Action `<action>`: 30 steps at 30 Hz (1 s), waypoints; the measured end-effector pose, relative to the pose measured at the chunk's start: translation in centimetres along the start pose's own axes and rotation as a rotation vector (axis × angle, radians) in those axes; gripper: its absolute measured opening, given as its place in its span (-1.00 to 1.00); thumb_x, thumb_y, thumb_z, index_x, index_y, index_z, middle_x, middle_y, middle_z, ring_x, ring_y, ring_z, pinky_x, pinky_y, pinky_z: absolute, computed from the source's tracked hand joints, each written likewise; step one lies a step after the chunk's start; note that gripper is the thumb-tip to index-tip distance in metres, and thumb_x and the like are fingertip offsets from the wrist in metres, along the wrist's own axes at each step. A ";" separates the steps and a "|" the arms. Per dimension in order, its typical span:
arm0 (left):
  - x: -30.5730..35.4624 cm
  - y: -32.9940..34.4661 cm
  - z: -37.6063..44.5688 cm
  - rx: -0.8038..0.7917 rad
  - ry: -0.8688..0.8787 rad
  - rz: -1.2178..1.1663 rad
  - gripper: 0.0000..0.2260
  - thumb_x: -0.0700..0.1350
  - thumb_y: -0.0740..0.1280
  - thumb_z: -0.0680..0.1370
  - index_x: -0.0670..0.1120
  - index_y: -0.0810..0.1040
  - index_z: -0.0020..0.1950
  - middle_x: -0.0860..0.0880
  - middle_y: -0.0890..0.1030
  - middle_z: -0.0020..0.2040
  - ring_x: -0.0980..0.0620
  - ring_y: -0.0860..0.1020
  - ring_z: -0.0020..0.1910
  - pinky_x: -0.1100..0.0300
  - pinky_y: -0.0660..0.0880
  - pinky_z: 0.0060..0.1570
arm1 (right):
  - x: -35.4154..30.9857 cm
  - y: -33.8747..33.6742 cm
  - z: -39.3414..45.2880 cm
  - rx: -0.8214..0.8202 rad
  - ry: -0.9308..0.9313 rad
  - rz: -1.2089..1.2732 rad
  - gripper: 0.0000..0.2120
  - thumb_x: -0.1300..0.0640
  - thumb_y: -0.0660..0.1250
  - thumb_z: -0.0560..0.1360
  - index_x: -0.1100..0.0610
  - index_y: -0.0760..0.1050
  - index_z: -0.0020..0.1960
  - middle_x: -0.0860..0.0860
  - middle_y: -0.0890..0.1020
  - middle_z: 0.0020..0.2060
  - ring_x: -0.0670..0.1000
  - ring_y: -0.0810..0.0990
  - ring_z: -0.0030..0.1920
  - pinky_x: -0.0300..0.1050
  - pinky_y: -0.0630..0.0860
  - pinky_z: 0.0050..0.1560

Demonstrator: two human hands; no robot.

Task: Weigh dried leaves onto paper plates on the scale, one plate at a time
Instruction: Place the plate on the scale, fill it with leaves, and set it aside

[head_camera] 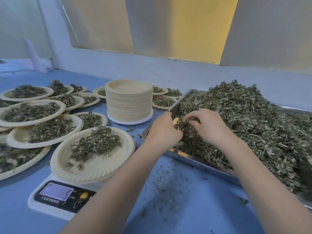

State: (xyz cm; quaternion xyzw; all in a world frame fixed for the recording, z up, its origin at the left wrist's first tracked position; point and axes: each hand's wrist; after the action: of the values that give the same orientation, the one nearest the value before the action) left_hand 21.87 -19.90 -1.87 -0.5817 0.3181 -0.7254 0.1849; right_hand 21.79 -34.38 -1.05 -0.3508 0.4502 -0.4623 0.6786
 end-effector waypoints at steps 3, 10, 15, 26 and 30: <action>-0.3 -0.8 -0.7 0.044 0.016 -0.063 -0.55 -0.15 0.30 0.50 -0.05 0.30 0.37 0.12 0.43 -0.16 0.11 0.48 -0.19 0.35 0.51 -0.16 | -1.6 -0.4 -0.1 0.108 -0.015 0.084 -0.79 0.16 0.26 0.58 0.00 0.60 0.14 -0.15 0.51 -0.31 -0.19 0.40 -0.44 -0.37 0.26 -0.30; -3.1 -7.0 -3.3 0.256 -0.025 -0.273 -0.54 -0.28 0.25 0.49 0.06 0.35 0.35 0.04 0.54 0.09 -0.04 0.56 0.06 0.17 0.51 -0.08 | -9.7 -0.4 0.4 0.187 -0.205 0.473 -0.81 0.13 0.29 0.55 -0.16 0.55 0.04 -0.37 0.45 -0.27 -0.49 0.39 -0.31 -0.62 0.25 -0.26; -8.3 -12.4 -6.8 0.405 -0.083 -0.166 -0.54 -0.42 0.11 0.44 0.06 0.50 0.12 0.05 0.55 0.04 -0.04 0.56 0.02 -0.01 0.55 -0.14 | -14.3 1.4 -0.1 -0.074 -0.334 0.579 -0.78 0.10 0.34 0.52 -0.26 0.57 -0.05 -0.44 0.53 -0.12 -0.39 0.50 -0.10 -0.58 0.35 -0.12; -13.0 -13.2 -9.5 0.628 -0.131 -0.134 -0.61 -0.35 0.15 0.52 0.13 0.57 -0.11 0.12 0.57 -0.03 0.18 0.46 -0.32 0.35 0.35 -0.50 | -16.5 3.1 0.0 -0.115 -0.333 0.564 -0.84 0.19 0.38 0.50 -0.04 0.65 -0.01 -0.20 0.62 -0.26 -0.38 0.51 -0.31 -0.56 0.38 -0.22; -13.3 -12.0 -9.6 0.723 -0.060 -0.131 -0.65 -0.36 0.16 0.52 0.06 0.59 -0.10 0.17 0.59 -0.03 0.19 0.52 -0.10 0.34 0.39 -0.19 | -16.7 3.3 -0.1 -0.063 -0.328 0.631 -0.80 0.23 0.36 0.50 -0.07 0.62 -0.06 -0.14 0.66 -0.25 -0.21 0.60 -0.33 -0.40 0.51 -0.18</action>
State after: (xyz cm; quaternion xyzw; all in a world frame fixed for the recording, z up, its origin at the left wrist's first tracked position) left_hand 17.22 -0.26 -4.60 -0.5188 -0.0022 -0.7839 0.3411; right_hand 19.93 -17.56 0.75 -0.2848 0.4354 -0.1534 0.8401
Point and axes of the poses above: each hand's wrist, its own z-axis towards the middle knuckle, its own y-axis out of the palm, x = y × z
